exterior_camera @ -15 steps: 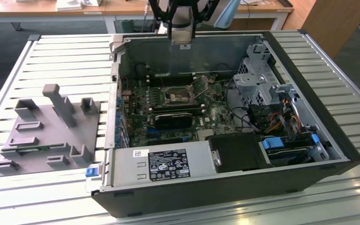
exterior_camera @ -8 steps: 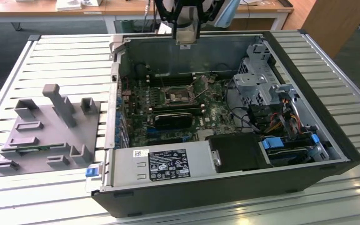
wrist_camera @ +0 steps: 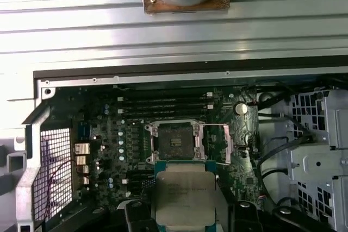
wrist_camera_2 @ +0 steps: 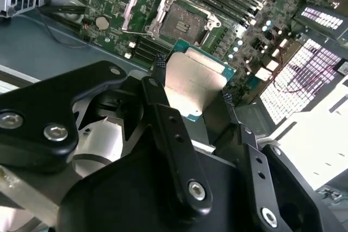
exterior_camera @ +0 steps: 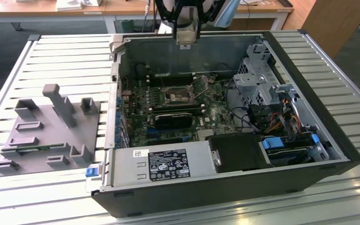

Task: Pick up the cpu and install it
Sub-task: 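Place the cpu into insertion slot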

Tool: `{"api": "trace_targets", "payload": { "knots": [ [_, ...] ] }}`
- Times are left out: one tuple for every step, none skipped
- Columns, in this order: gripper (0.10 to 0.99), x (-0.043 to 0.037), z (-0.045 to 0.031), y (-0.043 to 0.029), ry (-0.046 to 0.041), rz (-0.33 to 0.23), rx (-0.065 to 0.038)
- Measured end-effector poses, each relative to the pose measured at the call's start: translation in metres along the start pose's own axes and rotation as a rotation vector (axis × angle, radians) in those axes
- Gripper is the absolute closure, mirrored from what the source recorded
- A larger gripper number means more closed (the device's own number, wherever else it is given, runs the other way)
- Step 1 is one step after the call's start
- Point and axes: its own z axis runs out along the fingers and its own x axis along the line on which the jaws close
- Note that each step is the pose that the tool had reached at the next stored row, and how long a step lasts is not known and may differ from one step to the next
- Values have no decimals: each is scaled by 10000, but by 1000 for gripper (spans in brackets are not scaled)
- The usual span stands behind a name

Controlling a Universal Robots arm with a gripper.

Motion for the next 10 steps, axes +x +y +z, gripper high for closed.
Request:
{"api": "trace_targets", "payload": {
  "knots": [
    [561, 0, 1, 0, -10, 149, 1],
    [561, 0, 2, 1, -19, 288, 2],
    [561, 0, 3, 1, -28, 425, 3],
    [561, 0, 4, 1, -38, 567, 4],
    [561, 0, 5, 2, -47, 705, 6],
    [561, 0, 7, 2, -57, 842, 7],
    [561, 0, 8, 2, -66, 980, 11],
    [561, 0, 10, 2, -75, 1124, 13],
    [561, 0, 11, 2, -85, 1277, 17],
    [561, 0, 12, 2, -95, 1424, 20]
  ]
}}
